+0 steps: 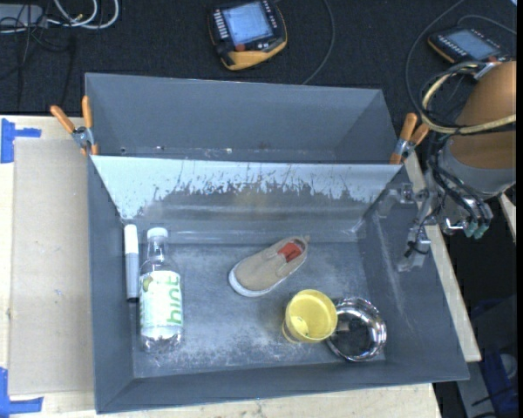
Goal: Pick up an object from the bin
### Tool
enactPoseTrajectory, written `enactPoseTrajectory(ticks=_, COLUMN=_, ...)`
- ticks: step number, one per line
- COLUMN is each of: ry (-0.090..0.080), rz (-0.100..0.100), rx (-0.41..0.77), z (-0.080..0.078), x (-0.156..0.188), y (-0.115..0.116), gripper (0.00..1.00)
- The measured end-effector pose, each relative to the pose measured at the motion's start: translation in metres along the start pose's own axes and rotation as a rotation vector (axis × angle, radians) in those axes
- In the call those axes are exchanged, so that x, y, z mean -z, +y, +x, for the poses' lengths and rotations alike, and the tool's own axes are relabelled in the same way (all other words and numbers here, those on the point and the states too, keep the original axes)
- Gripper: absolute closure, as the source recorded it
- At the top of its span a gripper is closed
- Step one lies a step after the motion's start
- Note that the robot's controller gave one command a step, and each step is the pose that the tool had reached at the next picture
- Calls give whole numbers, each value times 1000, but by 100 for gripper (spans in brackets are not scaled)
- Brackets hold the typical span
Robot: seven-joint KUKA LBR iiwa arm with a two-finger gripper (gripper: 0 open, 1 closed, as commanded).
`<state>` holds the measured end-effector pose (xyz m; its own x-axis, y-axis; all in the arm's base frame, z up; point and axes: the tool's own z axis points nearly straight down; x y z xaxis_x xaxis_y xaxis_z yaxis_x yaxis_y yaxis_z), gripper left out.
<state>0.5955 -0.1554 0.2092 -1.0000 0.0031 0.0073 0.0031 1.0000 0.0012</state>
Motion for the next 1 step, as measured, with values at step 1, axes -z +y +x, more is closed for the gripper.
enactPoseTrajectory(ticks=1, ry=8, rz=-4, rx=192, z=42, x=-92, y=35, gripper=0)
